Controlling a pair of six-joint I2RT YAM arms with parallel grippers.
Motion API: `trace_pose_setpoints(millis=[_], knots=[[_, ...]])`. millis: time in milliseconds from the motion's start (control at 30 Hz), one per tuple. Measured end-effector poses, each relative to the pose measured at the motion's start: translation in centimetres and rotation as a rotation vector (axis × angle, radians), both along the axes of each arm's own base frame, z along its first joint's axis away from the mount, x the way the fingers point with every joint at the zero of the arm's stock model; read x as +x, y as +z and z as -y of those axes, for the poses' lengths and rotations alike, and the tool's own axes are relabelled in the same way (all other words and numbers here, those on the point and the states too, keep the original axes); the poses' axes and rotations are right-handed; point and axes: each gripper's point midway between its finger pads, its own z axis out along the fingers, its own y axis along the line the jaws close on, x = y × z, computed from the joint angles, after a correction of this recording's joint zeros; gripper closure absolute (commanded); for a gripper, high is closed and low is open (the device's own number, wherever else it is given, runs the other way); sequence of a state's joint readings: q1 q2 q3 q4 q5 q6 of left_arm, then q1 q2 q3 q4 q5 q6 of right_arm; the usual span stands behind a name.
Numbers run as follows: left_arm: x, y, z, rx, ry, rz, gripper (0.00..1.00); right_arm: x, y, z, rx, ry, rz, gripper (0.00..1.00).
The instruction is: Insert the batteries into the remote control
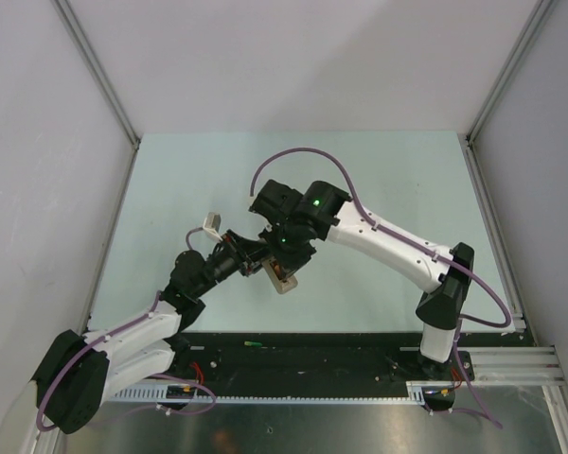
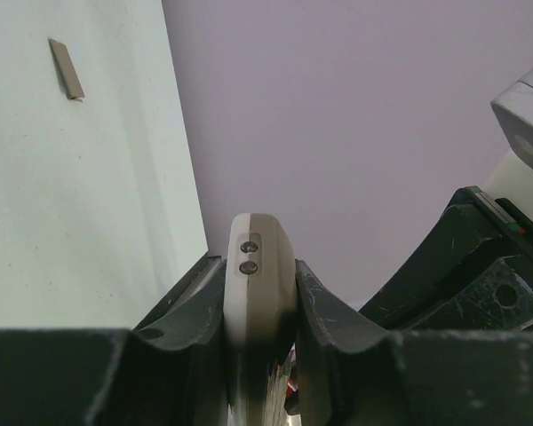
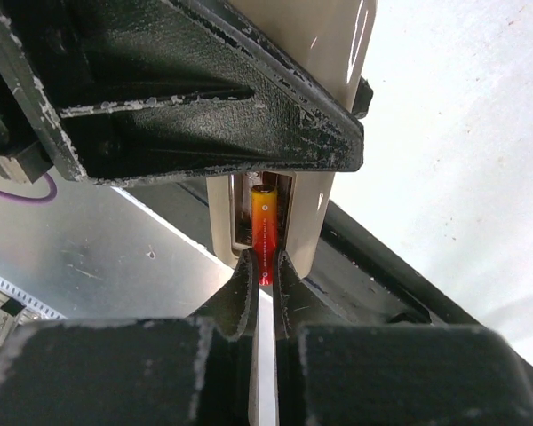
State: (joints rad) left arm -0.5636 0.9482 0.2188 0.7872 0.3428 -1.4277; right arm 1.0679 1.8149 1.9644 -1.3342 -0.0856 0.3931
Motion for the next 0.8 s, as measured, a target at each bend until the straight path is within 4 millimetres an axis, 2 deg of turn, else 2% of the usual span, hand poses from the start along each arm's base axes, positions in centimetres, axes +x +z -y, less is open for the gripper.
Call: trace_pose_setpoints(millis=[167,800], knots=[[-0.01,-0.39,0.02,0.017,0.0,-0.001,1.0,-0.1,-0.49,-0.44,-0.016,-0.006,-0.007,1.0],[-0.04,-0.25,-0.03,0.015,0.009,-0.001,1.0,0.47,-0.38,-1.06,-0.017,-0.045,0.061,1.0]])
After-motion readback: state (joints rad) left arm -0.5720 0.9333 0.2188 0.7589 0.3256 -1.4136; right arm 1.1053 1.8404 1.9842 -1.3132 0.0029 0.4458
